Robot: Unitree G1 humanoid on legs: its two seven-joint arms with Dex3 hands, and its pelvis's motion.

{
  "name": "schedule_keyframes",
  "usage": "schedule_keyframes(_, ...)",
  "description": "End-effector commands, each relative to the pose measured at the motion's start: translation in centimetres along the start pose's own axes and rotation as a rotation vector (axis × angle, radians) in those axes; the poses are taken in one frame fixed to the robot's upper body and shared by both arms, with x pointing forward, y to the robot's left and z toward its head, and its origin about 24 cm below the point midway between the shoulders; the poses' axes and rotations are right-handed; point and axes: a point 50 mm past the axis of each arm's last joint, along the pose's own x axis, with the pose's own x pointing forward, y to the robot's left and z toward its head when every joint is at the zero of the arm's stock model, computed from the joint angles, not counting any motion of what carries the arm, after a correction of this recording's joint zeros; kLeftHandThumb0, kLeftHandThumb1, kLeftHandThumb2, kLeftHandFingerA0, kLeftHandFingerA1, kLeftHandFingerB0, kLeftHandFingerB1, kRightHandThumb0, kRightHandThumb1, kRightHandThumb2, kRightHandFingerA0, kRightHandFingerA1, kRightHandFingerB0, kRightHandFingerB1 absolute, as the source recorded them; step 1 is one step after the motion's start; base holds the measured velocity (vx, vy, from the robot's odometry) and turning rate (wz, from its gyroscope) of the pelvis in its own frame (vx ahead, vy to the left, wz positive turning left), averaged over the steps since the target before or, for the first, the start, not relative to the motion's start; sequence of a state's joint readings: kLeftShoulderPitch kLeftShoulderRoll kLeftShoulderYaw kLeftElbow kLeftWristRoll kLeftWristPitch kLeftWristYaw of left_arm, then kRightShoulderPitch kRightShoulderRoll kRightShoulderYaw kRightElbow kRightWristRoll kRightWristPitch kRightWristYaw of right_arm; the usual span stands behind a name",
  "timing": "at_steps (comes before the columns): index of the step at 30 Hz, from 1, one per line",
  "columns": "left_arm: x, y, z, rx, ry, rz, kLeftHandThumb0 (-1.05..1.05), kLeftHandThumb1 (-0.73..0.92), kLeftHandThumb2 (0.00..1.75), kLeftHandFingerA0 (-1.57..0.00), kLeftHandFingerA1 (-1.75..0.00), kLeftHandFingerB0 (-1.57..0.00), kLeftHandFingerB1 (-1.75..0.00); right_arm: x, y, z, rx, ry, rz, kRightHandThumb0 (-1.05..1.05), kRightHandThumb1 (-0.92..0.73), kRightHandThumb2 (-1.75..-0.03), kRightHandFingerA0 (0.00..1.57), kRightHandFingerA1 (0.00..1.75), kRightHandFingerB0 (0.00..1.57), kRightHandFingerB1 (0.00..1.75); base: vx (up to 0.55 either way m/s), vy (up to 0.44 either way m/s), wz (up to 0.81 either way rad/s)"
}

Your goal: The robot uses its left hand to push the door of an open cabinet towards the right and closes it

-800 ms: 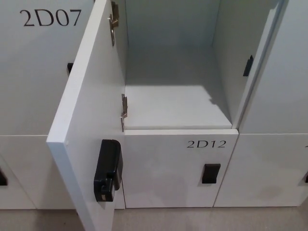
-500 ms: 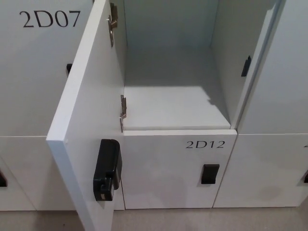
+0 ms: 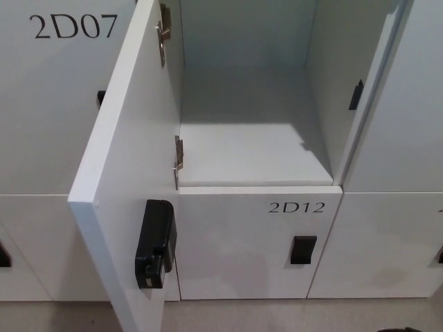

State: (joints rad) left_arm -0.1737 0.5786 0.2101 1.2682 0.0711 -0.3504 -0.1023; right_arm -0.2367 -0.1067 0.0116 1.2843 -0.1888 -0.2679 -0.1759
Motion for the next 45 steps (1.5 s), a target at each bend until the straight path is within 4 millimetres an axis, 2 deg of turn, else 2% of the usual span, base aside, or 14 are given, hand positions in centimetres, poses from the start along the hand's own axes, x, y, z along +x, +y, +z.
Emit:
schedule_keyframes(1, 1.2, 4.1, 4.0, -0.084, -0.034, 0.055, -0.66, 0.92, 0.78, -0.20, -0.37, -0.17, -0.34, 0.1, -0.7, 0.1, 0.011, 0.001, -0.036, -0.59, -0.73, -1.01, 0.32, 0.50, 0.31, 0.49, 0.00, 0.000, 0.00)
schedule_keyframes(2, 1.5, 4.7, 5.4, -0.078, -0.060, 0.065, -0.32, 0.65, 1.17, 0.00, -0.48, 0.00, -0.47, -0.1, -0.6, -0.4, 0.004, 0.010, -0.040, -0.59, -0.72, -1.01, 0.33, 0.51, 0.31, 0.49, 0.00, 0.000, 0.00)
schedule_keyframes(5, 2.2, 5.8, 9.2, -0.043, -0.123, 0.085, -0.32, 0.64, 1.17, 0.00, -0.48, 0.00, -0.47, -0.4, -0.5, -1.2, -0.045, 0.025, -0.078, -0.63, -0.71, -1.00, 0.32, 0.50, 0.35, 0.50, 0.00, 0.000, 0.00)
schedule_keyframes(6, 2.4, 6.1, 10.8, -0.033, -0.151, 0.086, -0.65, 0.92, 0.74, -0.21, -0.34, -0.14, -0.30, -0.4, -0.7, -1.2, -0.072, 0.032, -0.105, -0.58, -0.68, -1.00, 0.32, 0.50, 0.40, 0.52, 0.00, 0.000, 0.00)
schedule_keyframes(13, 3.0, 4.7, 20.3, 0.031, -0.325, 0.029, -0.66, 0.92, 0.68, -0.30, -0.33, -0.26, -0.31, 0.3, -2.8, -1.1, -0.113, 0.163, -0.199, -0.62, -0.69, -0.99, 0.35, 0.51, 0.35, 0.49, 0.00, 0.000, 0.00)
schedule_keyframes(14, 3.1, 3.4, 21.8, 0.074, -0.350, 0.001, -0.67, 0.92, 0.69, -0.32, -0.32, -0.26, -0.30, 0.3, -2.9, -1.4, -0.096, 0.195, -0.186, -0.53, -0.78, -0.64, 0.30, 0.35, 0.32, 0.34, 0.00, 0.000, 0.00)
schedule_keyframes(23, 2.3, -10.5, 26.5, 0.291, -0.437, -0.322, -0.72, 0.91, 0.68, -0.23, -0.30, -0.21, -0.28, -1.5, -1.4, -5.1, -0.022, 0.286, -0.145, -0.51, -0.60, -0.95, 0.41, 0.55, 0.30, 0.48, 0.00, 0.000, 0.00)
schedule_keyframes(25, 1.3, -14.0, 27.4, 0.330, -0.465, -0.391, -0.73, 0.90, 0.68, -0.25, -0.31, -0.22, -0.28, -1.6, -1.3, -5.3, -0.055, 0.287, -0.135, -0.50, -0.74, -0.63, 0.48, 0.38, 0.45, 0.36, 0.00, 0.000, 0.00)
schedule_keyframes(27, 0.0, -17.2, 28.6, 0.362, -0.505, -0.448, -0.74, 0.89, 0.67, -0.32, -0.32, -0.23, -0.29, -1.6, -1.1, -5.2, -0.056, 0.276, -0.125, -0.52, -0.63, -0.98, 0.46, 0.56, 0.39, 0.51, 0.00, 0.000, 0.00)
schedule_keyframes(31, -3.4, -22.2, 31.4, 0.413, -0.630, -0.561, -0.78, 0.89, 0.68, -0.33, -0.33, -0.26, -0.30, -1.4, -0.8, -4.6, -0.057, 0.258, -0.131, -0.52, -0.73, -0.62, 0.47, 0.38, 0.42, 0.35, 0.02, -0.002, 0.04)
schedule_keyframes(37, -12.9, -30.3, 36.7, 0.498, -0.862, -0.807, -0.88, 0.90, 0.68, -0.36, -0.32, -0.27, -0.29, -1.2, -0.6, -3.9, -0.040, 0.221, -0.135, -0.52, -0.66, -1.01, 0.52, 0.58, 0.56, 0.58, 0.01, -0.001, 0.03)
schedule_keyframes(43, -30.8, -35.1, 39.5, 0.633, -1.452, -1.114, -0.82, 0.92, 0.72, -0.28, -0.43, -0.21, -0.33, -1.1, 0.1, -3.6, -0.030, 0.212, -0.102, -0.59, -0.66, -0.97, 0.38, 0.52, 0.33, 0.48, 0.00, 0.000, 0.00)
schedule_keyframes(44, -35.2, -34.3, 40.0, 0.618, -1.650, -1.167, 0.33, 0.85, 1.16, -0.50, -0.79, -0.33, -0.69, -0.9, 0.2, -3.0, -0.029, 0.204, -0.102, -0.59, -0.66, -0.97, 0.38, 0.52, 0.33, 0.48, 0.00, 0.000, 0.00)
schedule_keyframes(45, -41.2, -31.8, 39.9, 0.545, -1.902, -1.249, 1.05, 0.92, 0.86, -1.01, -1.12, -0.83, -1.05, -0.6, 0.1, -2.4, -0.030, 0.194, -0.105, -0.59, -0.66, -0.97, 0.38, 0.52, 0.33, 0.48, 0.00, 0.000, 0.00)
